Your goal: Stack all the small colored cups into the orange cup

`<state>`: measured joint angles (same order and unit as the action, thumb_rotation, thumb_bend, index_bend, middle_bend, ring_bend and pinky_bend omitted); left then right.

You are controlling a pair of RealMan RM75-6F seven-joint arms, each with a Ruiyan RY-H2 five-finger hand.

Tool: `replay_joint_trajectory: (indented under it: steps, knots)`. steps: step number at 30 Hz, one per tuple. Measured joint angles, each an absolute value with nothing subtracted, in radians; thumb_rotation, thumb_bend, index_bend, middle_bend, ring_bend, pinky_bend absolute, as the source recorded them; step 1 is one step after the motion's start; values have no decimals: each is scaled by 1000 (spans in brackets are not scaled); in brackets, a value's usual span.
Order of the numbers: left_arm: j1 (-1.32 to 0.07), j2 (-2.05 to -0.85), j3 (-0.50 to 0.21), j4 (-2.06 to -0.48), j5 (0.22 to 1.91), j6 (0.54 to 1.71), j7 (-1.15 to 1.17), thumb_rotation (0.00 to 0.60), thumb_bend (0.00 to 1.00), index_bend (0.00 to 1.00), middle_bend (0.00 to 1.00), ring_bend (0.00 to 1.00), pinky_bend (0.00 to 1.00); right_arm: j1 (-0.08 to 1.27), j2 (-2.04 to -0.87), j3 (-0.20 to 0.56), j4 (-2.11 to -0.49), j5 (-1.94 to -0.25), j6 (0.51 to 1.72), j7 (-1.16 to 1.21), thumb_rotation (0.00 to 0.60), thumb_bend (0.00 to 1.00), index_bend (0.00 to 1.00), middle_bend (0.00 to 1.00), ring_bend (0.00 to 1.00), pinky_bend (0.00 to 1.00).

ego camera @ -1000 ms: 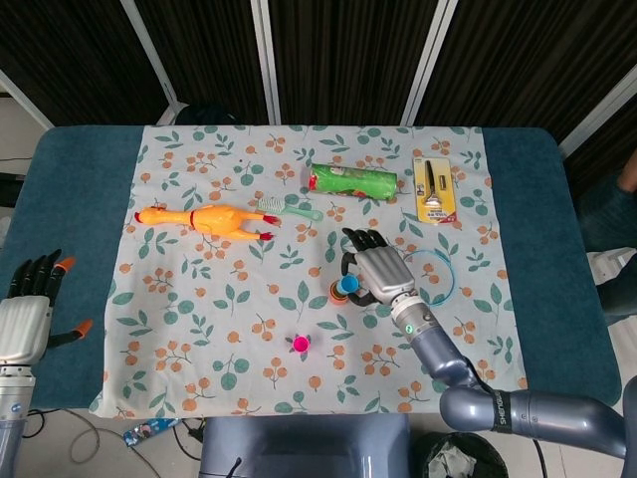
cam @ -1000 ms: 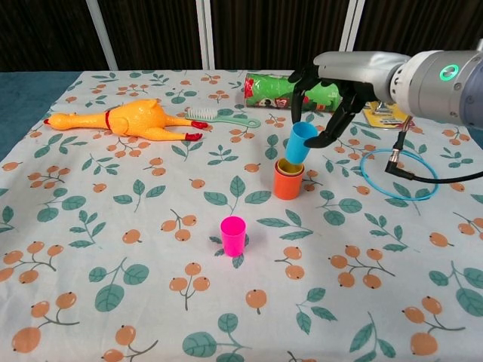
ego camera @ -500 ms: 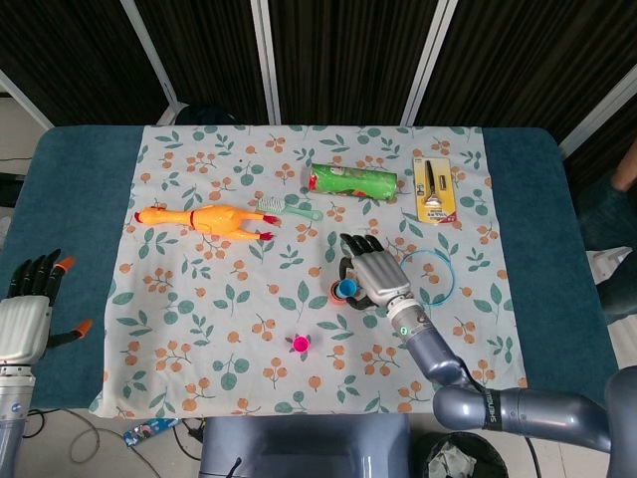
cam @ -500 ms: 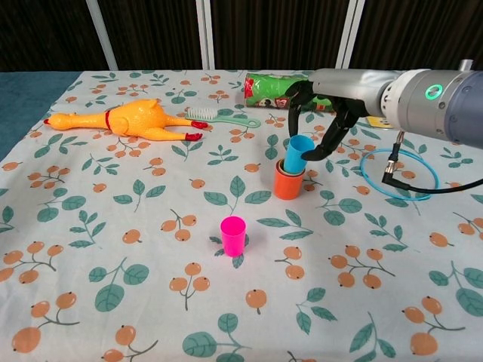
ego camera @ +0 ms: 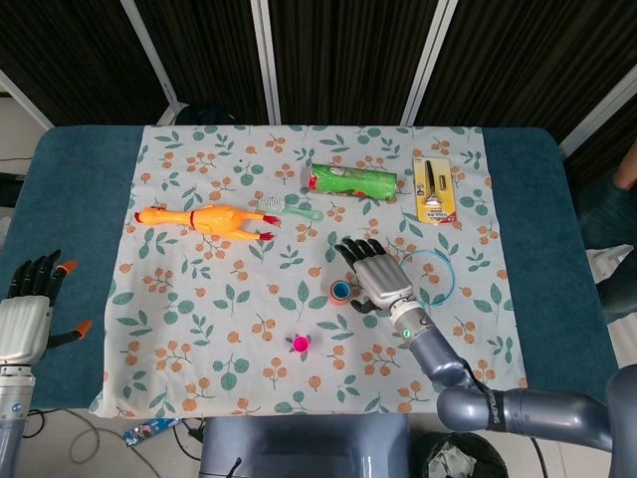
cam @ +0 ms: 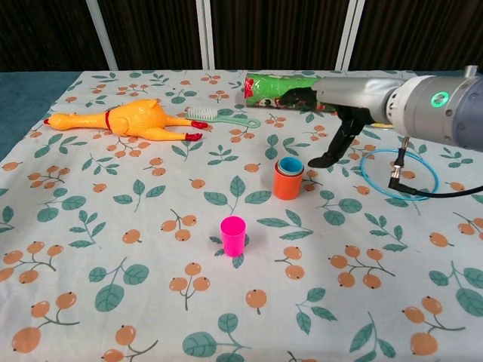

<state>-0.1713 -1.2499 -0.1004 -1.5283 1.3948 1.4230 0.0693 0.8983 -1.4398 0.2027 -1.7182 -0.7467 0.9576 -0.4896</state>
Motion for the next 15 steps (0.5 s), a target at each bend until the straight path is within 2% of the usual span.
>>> replay_joint_trajectory:
  steps: [9,15]
  knots:
    - [-170,-1248,-98,-1532,1399,1423,63,600,123,143,2,0,0,750,-1293,146,-1800,-969,1167,-430,600,336,18,0,0,22]
    - [-169,-1244,-95,-1543,1405,1425,58,600,122,118,2,0,0,574,-1159,54,-1828,-1153,1346,-351,600,336,11,0,0,22]
